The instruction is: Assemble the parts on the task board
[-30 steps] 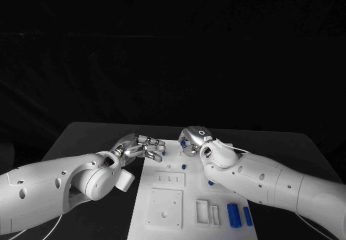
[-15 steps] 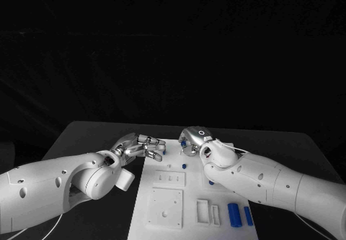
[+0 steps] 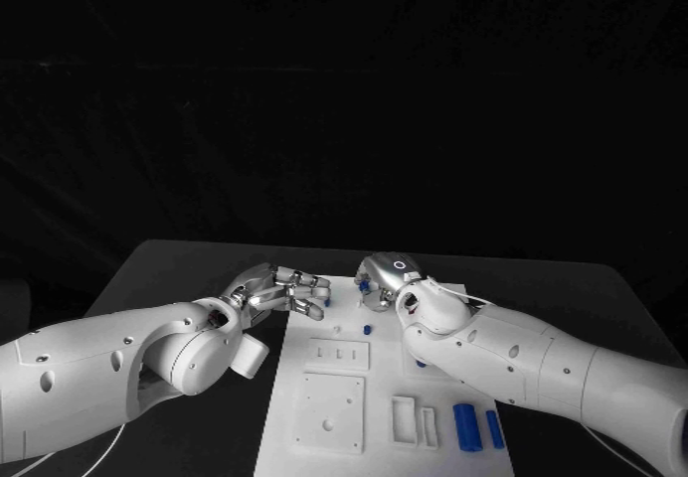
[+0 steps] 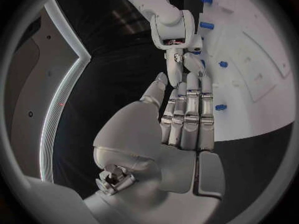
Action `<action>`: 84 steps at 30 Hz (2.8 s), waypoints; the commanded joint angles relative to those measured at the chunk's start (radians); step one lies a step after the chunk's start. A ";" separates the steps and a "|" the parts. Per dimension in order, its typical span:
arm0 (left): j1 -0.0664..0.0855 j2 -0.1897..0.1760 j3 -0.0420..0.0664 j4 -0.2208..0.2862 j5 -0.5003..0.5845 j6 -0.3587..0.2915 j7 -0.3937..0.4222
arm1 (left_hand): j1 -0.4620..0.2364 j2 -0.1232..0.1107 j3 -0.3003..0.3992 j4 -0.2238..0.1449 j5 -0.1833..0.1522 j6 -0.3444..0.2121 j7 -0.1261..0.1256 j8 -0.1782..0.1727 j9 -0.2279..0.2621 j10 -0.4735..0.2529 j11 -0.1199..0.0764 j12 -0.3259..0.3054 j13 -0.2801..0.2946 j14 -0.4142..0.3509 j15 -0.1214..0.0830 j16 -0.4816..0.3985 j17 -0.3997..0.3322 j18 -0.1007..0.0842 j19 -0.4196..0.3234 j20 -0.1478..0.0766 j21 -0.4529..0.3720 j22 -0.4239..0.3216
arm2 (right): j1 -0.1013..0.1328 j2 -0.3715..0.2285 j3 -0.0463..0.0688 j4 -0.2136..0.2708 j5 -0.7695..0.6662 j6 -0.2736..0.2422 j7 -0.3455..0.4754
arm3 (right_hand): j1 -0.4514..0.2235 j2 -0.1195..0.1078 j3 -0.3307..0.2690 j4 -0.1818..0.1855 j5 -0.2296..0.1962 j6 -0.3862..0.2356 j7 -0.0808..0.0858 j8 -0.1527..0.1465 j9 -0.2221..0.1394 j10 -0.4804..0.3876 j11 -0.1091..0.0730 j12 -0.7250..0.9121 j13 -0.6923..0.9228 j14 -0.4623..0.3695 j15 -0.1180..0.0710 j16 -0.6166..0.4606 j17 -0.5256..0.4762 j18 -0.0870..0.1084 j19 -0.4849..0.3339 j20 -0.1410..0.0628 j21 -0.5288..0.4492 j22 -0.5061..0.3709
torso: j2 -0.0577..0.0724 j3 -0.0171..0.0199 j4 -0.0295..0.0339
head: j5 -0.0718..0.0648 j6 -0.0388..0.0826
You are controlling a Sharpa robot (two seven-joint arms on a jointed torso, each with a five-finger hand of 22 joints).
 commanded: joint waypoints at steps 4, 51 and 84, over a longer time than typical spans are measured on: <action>0.003 0.003 0.001 0.001 -0.007 0.014 -0.002 | 0.002 -0.006 -0.002 0.005 -0.005 -0.006 -0.001 -0.001 0.000 -0.008 -0.001 -0.005 0.000 -0.003 0.002 -0.005 -0.001 0.015 0.001 0.003 0.001 -0.001 | -0.004 0.003 0.000 -0.002 -0.005 0.030 0.007 | 0.003 0.010 -0.002 -0.004 0.006 0.007 -0.001 0.005 0.001 0.029 -0.023 0.008 0.001 -0.003 -0.004 0.007 -0.001 0.017 0.009 0.002 -0.007 0.004 | 0.001 0.0005 -0.0010 | 0.002 0.000; 0.004 -0.004 0.001 -0.041 -0.008 0.007 0.005 | 0.008 -0.013 0.000 0.010 -0.005 -0.016 0.002 -0.001 0.000 -0.016 0.002 -0.005 0.000 -0.003 0.003 -0.006 -0.002 0.016 0.001 0.004 0.003 -0.008 | 0.015 -0.215 0.101 0.201 0.196 0.001 0.071 | 0.022 -0.067 -0.408 0.144 0.190 -0.174 0.027 0.005 -0.002 -0.041 -0.006 0.014 0.001 0.001 0.010 -0.022 -0.012 0.026 0.073 0.022 -0.146 -0.118 | -0.018 0.0116 -0.0258 | 0.005 0.004; 0.003 -0.006 -0.001 -0.073 -0.008 0.033 0.016 | 0.010 -0.016 0.002 0.008 -0.005 -0.015 0.002 -0.001 0.000 -0.017 0.003 -0.005 0.000 -0.004 0.004 -0.008 -0.003 0.016 -0.001 0.005 0.004 -0.012 | 0.018 -0.276 0.128 0.118 0.345 0.346 0.066 | 0.058 -0.022 -0.680 0.163 0.297 -0.369 0.008 -0.001 -0.008 -0.001 -0.090 1.017 1.092 0.001 -0.046 0.156 0.522 -0.028 0.067 -0.038 0.109 0.226 | -0.023 0.0210 -0.0307 | -0.012 -0.010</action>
